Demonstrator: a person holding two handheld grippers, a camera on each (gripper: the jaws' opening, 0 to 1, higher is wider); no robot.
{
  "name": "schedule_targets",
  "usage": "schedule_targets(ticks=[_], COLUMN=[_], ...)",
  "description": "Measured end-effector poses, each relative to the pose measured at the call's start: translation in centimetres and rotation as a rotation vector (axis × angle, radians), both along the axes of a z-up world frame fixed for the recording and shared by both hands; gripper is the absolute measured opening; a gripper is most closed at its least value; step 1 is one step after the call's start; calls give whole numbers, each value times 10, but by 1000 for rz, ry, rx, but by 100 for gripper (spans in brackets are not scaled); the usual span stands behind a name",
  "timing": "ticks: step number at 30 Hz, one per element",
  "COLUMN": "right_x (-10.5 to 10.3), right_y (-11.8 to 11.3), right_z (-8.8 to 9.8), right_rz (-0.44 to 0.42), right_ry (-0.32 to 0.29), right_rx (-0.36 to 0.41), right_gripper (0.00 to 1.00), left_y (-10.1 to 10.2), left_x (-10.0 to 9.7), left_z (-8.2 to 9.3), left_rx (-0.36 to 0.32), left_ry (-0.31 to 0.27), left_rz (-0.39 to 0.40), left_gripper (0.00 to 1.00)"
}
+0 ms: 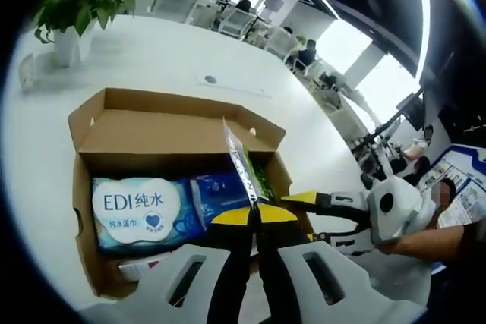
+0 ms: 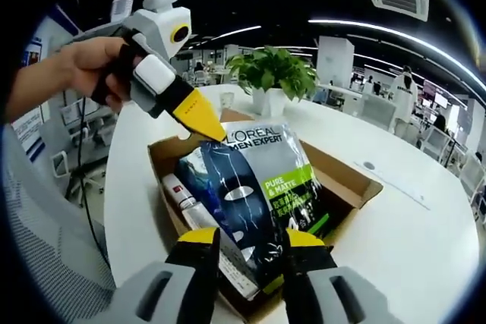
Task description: Operate the shoe box by opening the lid, removing the specified soft item, and placing it in the target area until the item is outside and the box remains undamaged.
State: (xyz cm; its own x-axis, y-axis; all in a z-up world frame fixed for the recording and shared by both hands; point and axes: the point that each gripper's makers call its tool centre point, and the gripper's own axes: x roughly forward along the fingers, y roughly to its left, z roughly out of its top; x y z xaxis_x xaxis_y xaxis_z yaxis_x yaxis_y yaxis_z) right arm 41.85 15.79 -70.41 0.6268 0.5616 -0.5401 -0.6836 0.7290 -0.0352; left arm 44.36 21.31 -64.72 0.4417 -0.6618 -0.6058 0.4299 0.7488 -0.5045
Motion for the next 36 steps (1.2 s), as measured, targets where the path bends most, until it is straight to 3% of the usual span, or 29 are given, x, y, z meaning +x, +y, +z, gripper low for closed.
schedule_targets(ticks=[7, 17, 22, 36], right_x=[1, -4, -6, -5], right_y=[2, 5, 7, 13], right_z=[-4, -3, -3, 20], right_rz=[-9, 44, 58, 87], right_ry=[13, 24, 16, -11], right_rx=[-13, -32, -37, -6], right_gripper=[15, 0, 0, 0], left_y=[2, 8, 9, 14], left_x=[-3, -7, -8, -8], left_z=[-2, -11, -11, 14], left_rx=[25, 74, 74, 62], left_ry=[-13, -33, -32, -79], left_rz=[-10, -33, -33, -47], left_gripper=[0, 1, 1, 0])
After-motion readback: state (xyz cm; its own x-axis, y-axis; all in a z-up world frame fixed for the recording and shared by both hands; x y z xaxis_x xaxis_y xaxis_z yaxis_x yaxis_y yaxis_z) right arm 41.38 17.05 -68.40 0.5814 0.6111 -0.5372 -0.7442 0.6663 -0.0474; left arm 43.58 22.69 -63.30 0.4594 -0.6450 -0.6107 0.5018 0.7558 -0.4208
